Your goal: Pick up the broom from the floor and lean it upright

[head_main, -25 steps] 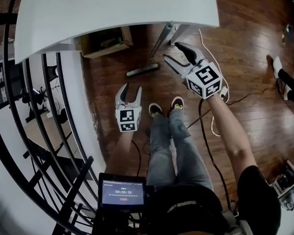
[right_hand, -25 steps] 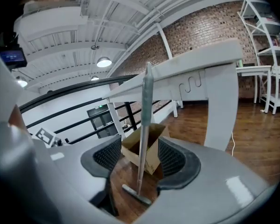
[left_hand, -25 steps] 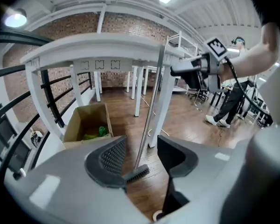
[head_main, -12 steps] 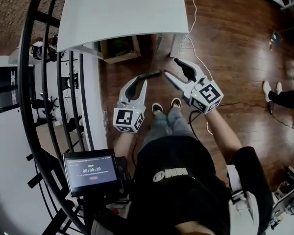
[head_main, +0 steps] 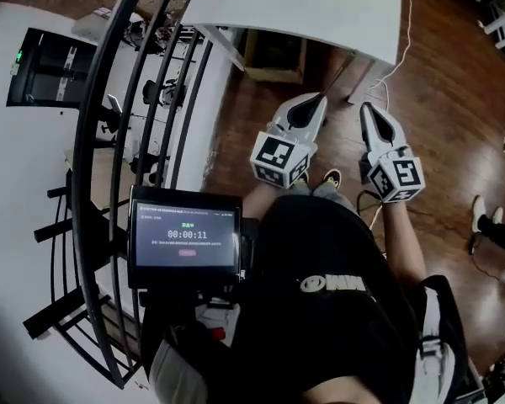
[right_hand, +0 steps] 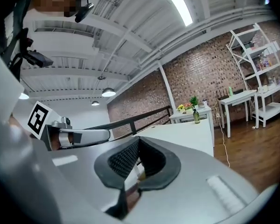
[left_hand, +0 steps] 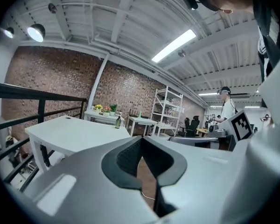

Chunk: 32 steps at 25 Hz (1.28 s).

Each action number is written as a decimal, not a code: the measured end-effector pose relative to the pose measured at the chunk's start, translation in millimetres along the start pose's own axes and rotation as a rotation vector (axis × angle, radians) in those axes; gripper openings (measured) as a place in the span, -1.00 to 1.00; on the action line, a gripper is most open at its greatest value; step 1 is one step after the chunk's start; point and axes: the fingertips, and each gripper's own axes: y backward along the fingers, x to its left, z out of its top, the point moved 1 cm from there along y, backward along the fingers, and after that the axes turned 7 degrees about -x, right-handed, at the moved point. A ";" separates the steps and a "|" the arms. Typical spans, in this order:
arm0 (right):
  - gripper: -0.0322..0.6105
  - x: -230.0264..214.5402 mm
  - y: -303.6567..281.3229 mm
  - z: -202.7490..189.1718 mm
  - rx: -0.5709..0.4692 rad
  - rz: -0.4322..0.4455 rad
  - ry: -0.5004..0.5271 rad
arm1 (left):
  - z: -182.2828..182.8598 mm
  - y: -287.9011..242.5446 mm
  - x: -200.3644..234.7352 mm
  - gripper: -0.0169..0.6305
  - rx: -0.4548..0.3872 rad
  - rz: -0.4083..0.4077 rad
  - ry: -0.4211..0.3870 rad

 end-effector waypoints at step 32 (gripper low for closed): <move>-0.89 15.3 -33.8 3.2 -0.017 0.117 0.120 | 28.2 -22.0 6.7 -0.89 -0.104 -0.009 -0.067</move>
